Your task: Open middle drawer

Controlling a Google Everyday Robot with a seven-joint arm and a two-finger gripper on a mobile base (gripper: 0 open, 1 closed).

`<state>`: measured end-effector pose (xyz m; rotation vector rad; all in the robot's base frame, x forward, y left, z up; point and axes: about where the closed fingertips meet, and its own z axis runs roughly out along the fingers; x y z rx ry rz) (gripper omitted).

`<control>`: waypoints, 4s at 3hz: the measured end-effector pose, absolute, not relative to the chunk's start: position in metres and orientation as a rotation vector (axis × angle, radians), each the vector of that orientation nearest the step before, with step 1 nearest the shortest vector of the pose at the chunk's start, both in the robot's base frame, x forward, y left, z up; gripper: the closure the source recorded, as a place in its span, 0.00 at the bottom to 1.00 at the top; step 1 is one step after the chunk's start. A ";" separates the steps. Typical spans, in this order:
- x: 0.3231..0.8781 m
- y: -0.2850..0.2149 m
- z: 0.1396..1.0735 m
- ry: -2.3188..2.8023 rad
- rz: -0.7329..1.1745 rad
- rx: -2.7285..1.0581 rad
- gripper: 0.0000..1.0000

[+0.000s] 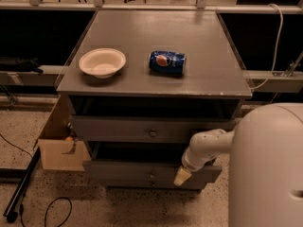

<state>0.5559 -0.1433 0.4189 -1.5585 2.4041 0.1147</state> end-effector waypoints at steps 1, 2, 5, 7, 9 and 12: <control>0.520 -0.147 0.414 2.407 0.204 -1.506 0.42; 0.493 -0.147 0.404 2.418 0.270 -1.487 0.65; 0.489 -0.144 0.417 2.390 0.272 -1.471 0.85; 0.489 -0.144 0.417 2.390 0.272 -1.471 0.39; 0.489 -0.144 0.417 2.390 0.272 -1.471 0.19; 0.446 -0.141 0.408 2.371 0.370 -1.442 0.97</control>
Offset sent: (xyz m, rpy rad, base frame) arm -0.1780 -0.0210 -0.0643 0.2262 0.1653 -0.0775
